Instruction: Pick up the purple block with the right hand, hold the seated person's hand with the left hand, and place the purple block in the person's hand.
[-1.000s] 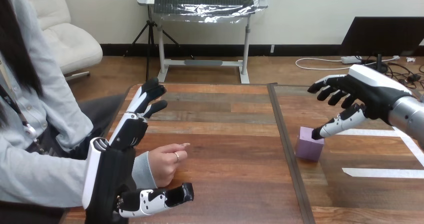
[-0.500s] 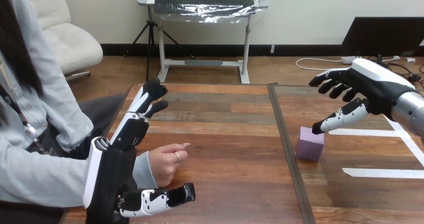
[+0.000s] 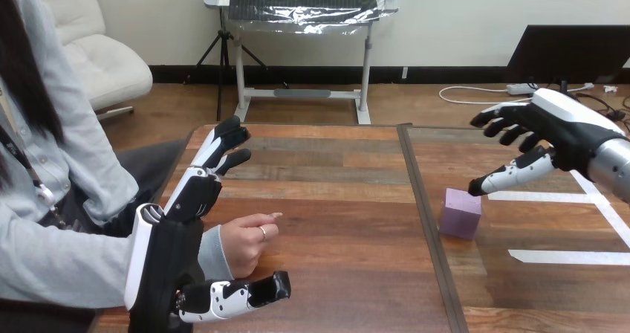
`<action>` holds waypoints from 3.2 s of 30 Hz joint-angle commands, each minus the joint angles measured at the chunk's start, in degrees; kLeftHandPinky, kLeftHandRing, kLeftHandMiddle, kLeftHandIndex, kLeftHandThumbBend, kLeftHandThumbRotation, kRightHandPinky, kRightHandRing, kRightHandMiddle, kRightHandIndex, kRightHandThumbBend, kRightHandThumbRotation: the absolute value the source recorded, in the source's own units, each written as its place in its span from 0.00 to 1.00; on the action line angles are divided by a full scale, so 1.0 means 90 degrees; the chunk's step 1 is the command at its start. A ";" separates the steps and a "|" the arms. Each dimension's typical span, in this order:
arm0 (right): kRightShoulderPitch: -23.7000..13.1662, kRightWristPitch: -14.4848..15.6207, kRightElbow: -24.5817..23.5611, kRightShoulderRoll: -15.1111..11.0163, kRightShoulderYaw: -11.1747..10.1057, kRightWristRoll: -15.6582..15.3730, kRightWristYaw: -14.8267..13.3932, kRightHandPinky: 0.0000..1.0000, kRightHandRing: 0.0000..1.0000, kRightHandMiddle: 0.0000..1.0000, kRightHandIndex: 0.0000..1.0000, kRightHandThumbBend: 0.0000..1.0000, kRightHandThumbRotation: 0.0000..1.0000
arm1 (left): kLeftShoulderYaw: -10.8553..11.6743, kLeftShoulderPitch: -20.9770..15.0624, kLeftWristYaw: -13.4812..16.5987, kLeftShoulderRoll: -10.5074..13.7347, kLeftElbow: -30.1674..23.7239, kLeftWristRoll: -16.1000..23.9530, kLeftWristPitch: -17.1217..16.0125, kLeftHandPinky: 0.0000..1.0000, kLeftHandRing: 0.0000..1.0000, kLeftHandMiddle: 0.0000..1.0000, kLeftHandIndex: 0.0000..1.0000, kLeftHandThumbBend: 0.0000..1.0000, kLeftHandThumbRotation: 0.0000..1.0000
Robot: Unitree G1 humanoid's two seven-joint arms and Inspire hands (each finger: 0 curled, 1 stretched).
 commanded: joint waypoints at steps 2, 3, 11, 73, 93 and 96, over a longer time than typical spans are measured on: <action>-0.0896 -0.0372 0.0792 0.0101 0.0081 -0.0093 -0.0360 0.68 0.76 0.79 0.83 0.98 0.31 | -0.0005 -0.0398 -0.0012 -0.0039 0.0000 -0.0021 -0.0061 0.83 0.92 0.93 0.85 1.00 0.51; -0.0934 -0.0416 0.0880 0.0112 0.0097 -0.0107 -0.0384 0.68 0.75 0.79 0.83 0.98 0.31 | -0.0007 -0.0396 -0.0014 -0.0038 -0.0001 -0.0020 -0.0059 0.83 0.92 0.93 0.85 1.00 0.51; -0.1408 -0.0479 0.1788 0.0300 0.0325 -0.0297 -0.0456 0.67 0.75 0.80 0.83 0.99 0.35 | -0.0021 -0.0357 -0.0031 -0.0033 -0.0022 -0.0008 -0.0041 0.84 0.92 0.94 0.86 1.00 0.51; -0.2017 0.0103 0.4202 0.1456 0.1272 -0.0911 -0.0955 0.35 0.50 0.59 0.95 1.00 0.45 | -0.0082 -0.0102 -0.0015 -0.0114 -0.0193 0.0071 -0.0173 0.82 0.91 0.93 0.86 1.00 0.50; -0.1769 0.0155 0.4286 0.1540 0.1174 -0.0869 -0.1495 0.73 0.80 0.83 0.86 0.89 0.23 | -0.0062 0.0037 0.0026 -0.0151 -0.0343 0.0087 -0.0214 0.80 0.90 0.92 0.85 1.00 0.50; -0.1747 0.0120 0.4276 0.1550 0.1137 -0.0829 -0.1599 0.70 0.75 0.78 0.80 0.88 0.14 | -0.0077 0.0059 0.0033 -0.0146 -0.0366 0.0071 -0.0205 0.79 0.90 0.91 0.84 1.00 0.49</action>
